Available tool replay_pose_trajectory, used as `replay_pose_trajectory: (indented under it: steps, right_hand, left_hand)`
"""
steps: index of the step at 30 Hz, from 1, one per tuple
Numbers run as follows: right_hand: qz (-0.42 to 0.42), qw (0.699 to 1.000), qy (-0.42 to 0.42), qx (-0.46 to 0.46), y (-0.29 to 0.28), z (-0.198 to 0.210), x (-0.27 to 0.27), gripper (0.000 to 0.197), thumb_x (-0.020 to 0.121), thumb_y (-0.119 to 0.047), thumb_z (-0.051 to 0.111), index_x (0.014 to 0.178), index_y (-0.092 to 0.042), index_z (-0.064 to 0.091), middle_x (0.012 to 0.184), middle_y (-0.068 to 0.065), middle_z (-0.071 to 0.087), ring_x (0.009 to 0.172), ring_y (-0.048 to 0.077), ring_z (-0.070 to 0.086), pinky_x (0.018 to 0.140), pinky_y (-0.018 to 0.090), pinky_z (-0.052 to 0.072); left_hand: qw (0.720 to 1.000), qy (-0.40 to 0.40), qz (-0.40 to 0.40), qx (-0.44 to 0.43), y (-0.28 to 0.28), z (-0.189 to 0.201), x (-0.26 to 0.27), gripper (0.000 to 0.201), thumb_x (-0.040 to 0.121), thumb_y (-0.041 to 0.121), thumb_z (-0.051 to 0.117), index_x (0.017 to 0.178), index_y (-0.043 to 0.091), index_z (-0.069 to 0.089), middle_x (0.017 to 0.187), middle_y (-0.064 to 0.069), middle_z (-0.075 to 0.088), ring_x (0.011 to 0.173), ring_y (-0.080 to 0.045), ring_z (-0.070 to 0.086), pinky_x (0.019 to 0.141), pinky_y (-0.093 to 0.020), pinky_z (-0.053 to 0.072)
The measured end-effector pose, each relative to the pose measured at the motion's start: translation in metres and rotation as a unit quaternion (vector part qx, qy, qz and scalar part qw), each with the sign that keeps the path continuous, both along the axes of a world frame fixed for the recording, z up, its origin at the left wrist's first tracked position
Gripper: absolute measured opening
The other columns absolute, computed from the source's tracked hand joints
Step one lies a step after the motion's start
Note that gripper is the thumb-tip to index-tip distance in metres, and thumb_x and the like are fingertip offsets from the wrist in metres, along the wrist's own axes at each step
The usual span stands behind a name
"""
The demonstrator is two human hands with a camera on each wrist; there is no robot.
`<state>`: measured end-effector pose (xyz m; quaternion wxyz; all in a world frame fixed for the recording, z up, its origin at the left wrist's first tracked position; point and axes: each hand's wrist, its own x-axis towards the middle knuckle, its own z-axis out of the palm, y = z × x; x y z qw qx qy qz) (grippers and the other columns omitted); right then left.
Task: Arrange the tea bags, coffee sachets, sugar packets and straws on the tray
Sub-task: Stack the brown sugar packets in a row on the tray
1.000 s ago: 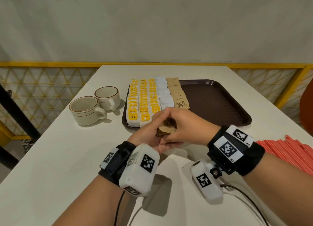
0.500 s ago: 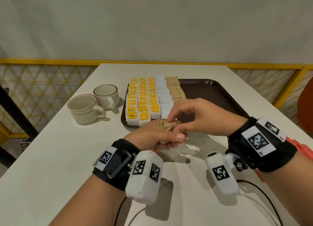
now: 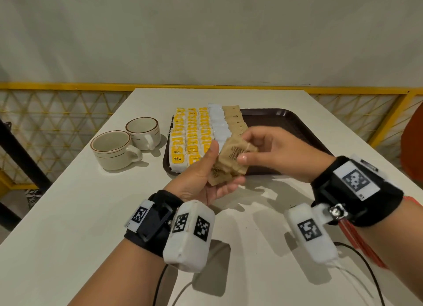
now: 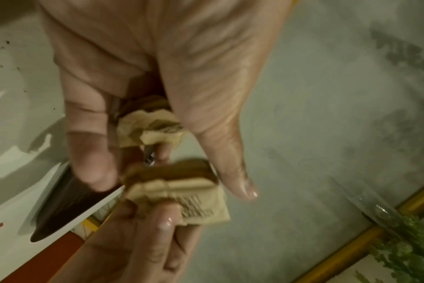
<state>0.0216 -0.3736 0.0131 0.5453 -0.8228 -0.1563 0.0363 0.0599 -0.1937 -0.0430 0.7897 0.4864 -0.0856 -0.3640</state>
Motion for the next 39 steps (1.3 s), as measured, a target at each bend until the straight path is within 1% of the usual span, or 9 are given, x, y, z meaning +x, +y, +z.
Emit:
replay_pose_trajectory:
  steps: [4, 8, 11, 15, 17, 21, 26, 30, 39]
  right_hand:
    - [-0.130, 0.976, 0.052, 0.169, -0.026, 0.012, 0.013, 0.011, 0.088, 0.002, 0.058, 0.094, -0.007, 0.058, 0.100, 0.014, 0.066, 0.090, 0.026, 0.070, 0.076, 0.040, 0.060]
    - [-0.180, 0.972, 0.135, 0.066, -0.058, 0.009, 0.037, 0.016, 0.089, 0.001, 0.060, 0.103, -0.007, 0.062, 0.109, 0.016, 0.068, 0.100, 0.028, 0.069, 0.077, 0.037, 0.060]
    - [-0.171, 0.965, 0.197, -0.040, -0.063, -0.002, 0.053, 0.016, 0.089, -0.002, 0.062, 0.100, -0.013, 0.063, 0.106, 0.011, 0.069, 0.097, 0.023, 0.069, 0.079, 0.036, 0.060]
    - [-0.186, 0.957, 0.222, -0.036, -0.060, -0.016, 0.077, 0.017, 0.089, 0.000, 0.062, 0.100, -0.013, 0.062, 0.112, 0.015, 0.067, 0.103, 0.028, 0.066, 0.088, 0.042, 0.056]
    - [-0.189, 0.956, 0.223, -0.024, -0.061, -0.019, 0.086, 0.019, 0.088, 0.003, 0.062, 0.100, -0.012, 0.062, 0.115, 0.018, 0.066, 0.106, 0.030, 0.065, 0.089, 0.042, 0.055]
    - [-0.199, 0.955, 0.220, -0.013, -0.067, -0.023, 0.097, 0.019, 0.087, 0.005, 0.062, 0.099, -0.011, 0.061, 0.116, 0.021, 0.064, 0.107, 0.032, 0.064, 0.086, 0.043, 0.056]
    - [-0.207, 0.950, 0.232, 0.013, -0.074, -0.027, 0.106, 0.020, 0.088, 0.006, 0.060, 0.101, -0.008, 0.060, 0.117, 0.022, 0.063, 0.109, 0.034, 0.063, 0.086, 0.043, 0.056]
    - [-0.194, 0.950, 0.242, 0.028, -0.075, -0.032, 0.112, 0.019, 0.088, 0.008, 0.059, 0.099, -0.008, 0.061, 0.114, 0.021, 0.064, 0.106, 0.033, 0.064, 0.085, 0.043, 0.056]
    - [-0.196, 0.953, 0.226, -0.053, -0.075, -0.035, 0.115, 0.017, 0.086, 0.002, 0.066, 0.095, -0.012, 0.062, 0.097, 0.011, 0.068, 0.086, 0.020, 0.066, 0.068, 0.030, 0.059]
  left_hand:
    - [0.992, 0.004, 0.123, 0.004, 0.009, 0.012, 0.018, 0.023, 0.083, 0.036, 0.064, 0.077, 0.016, 0.055, 0.065, -0.001, 0.054, 0.055, -0.012, 0.055, 0.049, -0.024, 0.050]
    - [0.971, -0.136, 0.102, 0.167, 0.013, 0.046, 0.053, 0.017, 0.095, 0.015, 0.055, 0.078, 0.016, 0.057, 0.057, 0.002, 0.051, 0.052, -0.013, 0.050, 0.047, -0.021, 0.043]
    - [0.887, -0.306, 0.039, 0.342, -0.009, 0.064, 0.078, 0.008, 0.091, 0.013, 0.059, 0.086, 0.010, 0.064, 0.065, 0.002, 0.065, 0.052, -0.011, 0.048, 0.048, -0.022, 0.038]
    - [0.757, -0.421, -0.065, 0.495, -0.048, 0.069, 0.108, 0.016, 0.083, 0.016, 0.070, 0.096, 0.008, 0.070, 0.080, 0.007, 0.068, 0.062, -0.009, 0.052, 0.055, -0.021, 0.040]
    - [0.720, -0.447, -0.092, 0.523, -0.061, 0.068, 0.121, 0.007, 0.084, 0.019, 0.069, 0.084, 0.013, 0.068, 0.089, 0.004, 0.067, 0.066, -0.009, 0.054, 0.057, -0.020, 0.041]
    - [0.691, -0.461, -0.125, 0.543, -0.076, 0.060, 0.138, 0.035, 0.084, 0.018, 0.068, 0.061, 0.021, 0.042, 0.070, 0.003, 0.048, 0.062, -0.012, 0.044, 0.057, -0.021, 0.035]
    - [0.646, -0.496, -0.150, 0.560, -0.083, 0.053, 0.148, 0.015, 0.084, 0.029, 0.070, 0.075, 0.021, 0.061, 0.076, 0.005, 0.058, 0.077, -0.015, 0.052, 0.077, -0.029, 0.043]
    - [0.645, -0.517, -0.146, 0.543, -0.092, 0.049, 0.154, 0.022, 0.088, 0.028, 0.065, 0.070, 0.020, 0.056, 0.071, 0.007, 0.053, 0.069, -0.011, 0.048, 0.066, -0.023, 0.038]
    - [0.541, -0.545, -0.157, 0.620, -0.103, 0.042, 0.162, 0.029, 0.092, 0.029, 0.059, 0.068, 0.014, 0.052, 0.071, -0.002, 0.047, 0.071, -0.019, 0.045, 0.067, -0.029, 0.037]
